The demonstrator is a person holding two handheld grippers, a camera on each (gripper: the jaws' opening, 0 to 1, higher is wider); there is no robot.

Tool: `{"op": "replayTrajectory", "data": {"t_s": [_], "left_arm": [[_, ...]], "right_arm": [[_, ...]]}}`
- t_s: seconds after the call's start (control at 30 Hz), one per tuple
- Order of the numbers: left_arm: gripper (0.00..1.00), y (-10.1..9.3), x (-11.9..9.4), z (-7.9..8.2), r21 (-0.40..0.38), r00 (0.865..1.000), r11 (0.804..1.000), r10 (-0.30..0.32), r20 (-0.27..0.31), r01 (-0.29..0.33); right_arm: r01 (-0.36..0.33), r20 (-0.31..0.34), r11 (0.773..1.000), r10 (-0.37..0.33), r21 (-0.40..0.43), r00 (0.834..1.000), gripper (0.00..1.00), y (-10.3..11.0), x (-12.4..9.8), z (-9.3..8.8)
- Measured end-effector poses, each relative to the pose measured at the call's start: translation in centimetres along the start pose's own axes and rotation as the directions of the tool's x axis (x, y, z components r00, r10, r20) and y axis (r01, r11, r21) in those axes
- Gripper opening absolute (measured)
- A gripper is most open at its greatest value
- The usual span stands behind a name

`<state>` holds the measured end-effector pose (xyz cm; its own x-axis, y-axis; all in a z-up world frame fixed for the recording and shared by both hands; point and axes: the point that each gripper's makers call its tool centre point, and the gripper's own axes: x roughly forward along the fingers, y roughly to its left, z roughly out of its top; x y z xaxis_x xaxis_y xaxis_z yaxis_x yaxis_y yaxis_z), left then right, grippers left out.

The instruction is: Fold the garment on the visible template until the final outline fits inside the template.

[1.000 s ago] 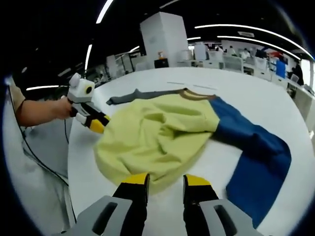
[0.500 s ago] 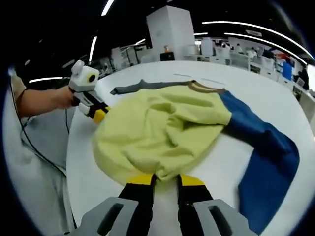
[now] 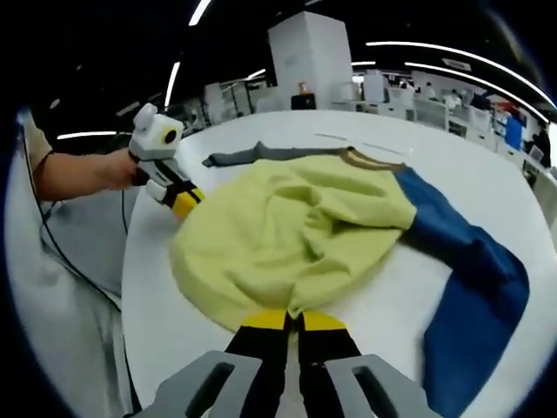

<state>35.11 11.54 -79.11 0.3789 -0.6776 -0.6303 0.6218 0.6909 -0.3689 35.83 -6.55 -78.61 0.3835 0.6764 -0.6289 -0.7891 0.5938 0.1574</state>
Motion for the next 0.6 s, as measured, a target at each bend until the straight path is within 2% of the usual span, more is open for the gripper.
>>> {"op": "replayTrajectory", "data": {"t_s": [0.13, 0.37, 0.6], "left_arm": [[0.00, 0.1, -0.8, 0.3, 0.002, 1.000, 1.000, 0.005, 0.018, -0.005], [0.00, 0.4, -2.7, 1.7, -0.005, 0.996, 1.000, 0.028, 0.087, -0.027], [0.00, 0.2, -5.0, 5.1, -0.008, 0.979, 0.999, 0.040, 0.199, -0.040]], "right_arm": [[0.003, 0.021, 1.000, -0.003, -0.010, 1.000, 0.00, 0.1, -0.4, 0.8], [0.010, 0.066, 0.999, -0.008, -0.034, 0.998, 0.00, 0.2, -1.4, 3.0], [0.017, 0.135, 0.997, -0.007, -0.076, 0.991, 0.00, 0.6, -2.2, 6.8]]}}
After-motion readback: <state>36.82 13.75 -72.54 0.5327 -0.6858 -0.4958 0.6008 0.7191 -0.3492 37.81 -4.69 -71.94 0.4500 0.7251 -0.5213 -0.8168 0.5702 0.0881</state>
